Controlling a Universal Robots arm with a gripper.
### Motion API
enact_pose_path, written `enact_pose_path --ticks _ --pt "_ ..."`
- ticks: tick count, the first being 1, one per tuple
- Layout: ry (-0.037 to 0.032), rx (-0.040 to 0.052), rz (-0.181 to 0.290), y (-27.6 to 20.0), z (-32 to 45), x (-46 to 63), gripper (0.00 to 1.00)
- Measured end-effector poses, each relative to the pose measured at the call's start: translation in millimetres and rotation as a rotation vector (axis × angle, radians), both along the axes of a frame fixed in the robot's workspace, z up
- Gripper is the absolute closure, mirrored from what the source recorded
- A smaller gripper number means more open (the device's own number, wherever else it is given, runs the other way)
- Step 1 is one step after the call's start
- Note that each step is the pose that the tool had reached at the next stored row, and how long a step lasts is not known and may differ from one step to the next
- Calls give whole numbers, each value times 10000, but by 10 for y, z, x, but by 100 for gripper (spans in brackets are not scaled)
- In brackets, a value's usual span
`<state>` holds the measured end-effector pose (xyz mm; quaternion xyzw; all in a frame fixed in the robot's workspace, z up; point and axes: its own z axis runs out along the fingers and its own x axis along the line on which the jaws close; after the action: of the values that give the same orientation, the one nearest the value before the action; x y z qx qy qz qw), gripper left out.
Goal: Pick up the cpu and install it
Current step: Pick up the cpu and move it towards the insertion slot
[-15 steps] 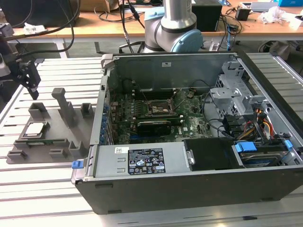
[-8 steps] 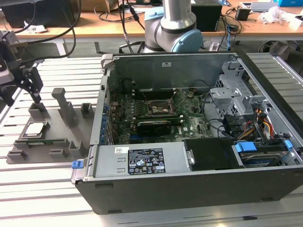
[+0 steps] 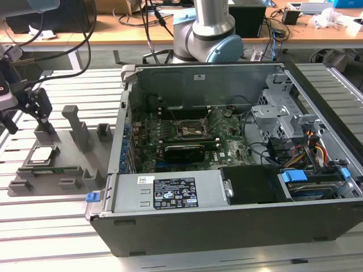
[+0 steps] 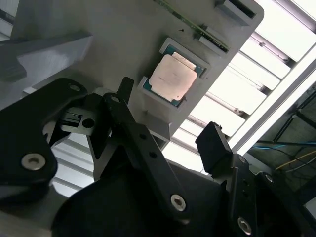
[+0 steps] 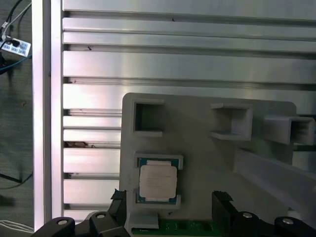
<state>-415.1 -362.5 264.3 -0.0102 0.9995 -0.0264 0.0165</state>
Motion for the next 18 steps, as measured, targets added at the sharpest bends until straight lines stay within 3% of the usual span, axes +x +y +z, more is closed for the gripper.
enact_pose_path --ticks 4,8,18 --pt "0 -21 -274 -4 -46 -1 22" --pt "3 110 -288 -40 -66 -4 22" --pt "3 114 -287 -52 -97 -9 22"
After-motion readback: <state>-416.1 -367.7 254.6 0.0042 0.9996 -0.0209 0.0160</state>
